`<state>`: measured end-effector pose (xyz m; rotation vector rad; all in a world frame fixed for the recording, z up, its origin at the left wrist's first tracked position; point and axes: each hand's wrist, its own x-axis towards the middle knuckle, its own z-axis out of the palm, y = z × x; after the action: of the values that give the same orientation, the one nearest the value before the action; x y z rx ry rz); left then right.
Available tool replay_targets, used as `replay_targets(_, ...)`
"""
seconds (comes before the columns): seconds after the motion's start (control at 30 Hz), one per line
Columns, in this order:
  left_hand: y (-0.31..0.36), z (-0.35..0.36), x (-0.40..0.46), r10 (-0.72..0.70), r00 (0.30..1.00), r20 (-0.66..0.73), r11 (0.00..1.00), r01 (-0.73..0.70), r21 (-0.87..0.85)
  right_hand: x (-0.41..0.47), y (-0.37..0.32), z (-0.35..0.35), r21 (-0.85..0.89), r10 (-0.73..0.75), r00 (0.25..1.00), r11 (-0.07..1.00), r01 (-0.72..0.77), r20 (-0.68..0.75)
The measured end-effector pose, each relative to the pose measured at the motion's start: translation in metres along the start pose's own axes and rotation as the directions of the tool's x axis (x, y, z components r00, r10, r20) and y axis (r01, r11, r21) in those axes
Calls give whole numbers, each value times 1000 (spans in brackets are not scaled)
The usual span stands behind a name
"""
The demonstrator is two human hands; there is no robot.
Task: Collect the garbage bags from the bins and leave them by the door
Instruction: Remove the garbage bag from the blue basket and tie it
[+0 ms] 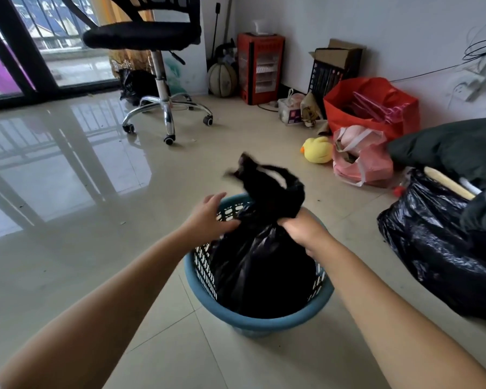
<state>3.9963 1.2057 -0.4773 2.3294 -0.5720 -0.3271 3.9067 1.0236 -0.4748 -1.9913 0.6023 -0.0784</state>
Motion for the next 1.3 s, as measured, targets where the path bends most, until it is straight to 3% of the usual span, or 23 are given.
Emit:
replay_targets(0.03, -17, -1, 1, -94, 996, 1, 990, 93, 110, 3, -3, -5, 100, 47, 998, 994, -43, -35)
replay_targets(0.07, -34, 1, 2, -205, 979, 5, 972, 203, 116, 4, -7, -9, 183, 80, 996, 981, -70, -47)
replay_targets(0.13, -55, 9, -6, -392, 919, 44, 909, 394, -134, 5, -16, -11, 287, 93, 994, 955, -74, -55)
replay_targets(0.2, -55, 13, -16, -493, 866, 82, 765, 477, -434, 3, -27, -14, 339, 77, 992, 940, -40, -97)
replay_targets(0.4, -52, 19, -3, -598, 800, -36, 562, 387, -731, -12, -67, -63, 568, -2, 932, 792, 223, -364)
replay_targets(0.53, -59, 24, 7, -754, 640, -149, 462, 355, -813, -23, -75, -110, 597, -47, 861, 702, 389, -506)
replay_targets(0.67, -53, 28, 9, -842, 503, -195, 351, 236, -906, -35, -75, -136, 594, -43, 837, 685, 422, -545)
replay_targets(0.73, -49, 30, 9, -855, 483, -191, 298, 155, -942, -36, -70, -136, 522, -36, 836, 766, 376, -548)
replay_targets(0.8, -45, 31, 8, -857, 482, -182, 291, 161, -943, -34, -57, -125, 387, -8, 845, 886, 254, -535)
replay_targets(0.9, -42, 28, 2, -850, 504, -151, 305, 239, -922, -31, -18, -90, 231, 40, 890, 970, 75, -454)
replay_targets(1.07, -27, 34, -22, -833, 550, -57, 244, 274, -930, -35, 56, -52, 82, 231, 967, 971, -223, -109)
replay_targets(1.17, -9, 61, -53, -793, 605, 74, 234, 415, -879, -42, 82, -45, -21, 244, 970, 970, -244, 10)
replay_targets(1.23, 16, 80, -79, -678, 710, 190, 349, 539, -767, -44, 87, -42, -27, 205, 977, 979, -204, 57)
replay_targets(1.3, 51, 89, -96, -456, 843, 284, 526, 513, -679, -47, 84, -41, -33, 124, 987, 992, -121, 104)
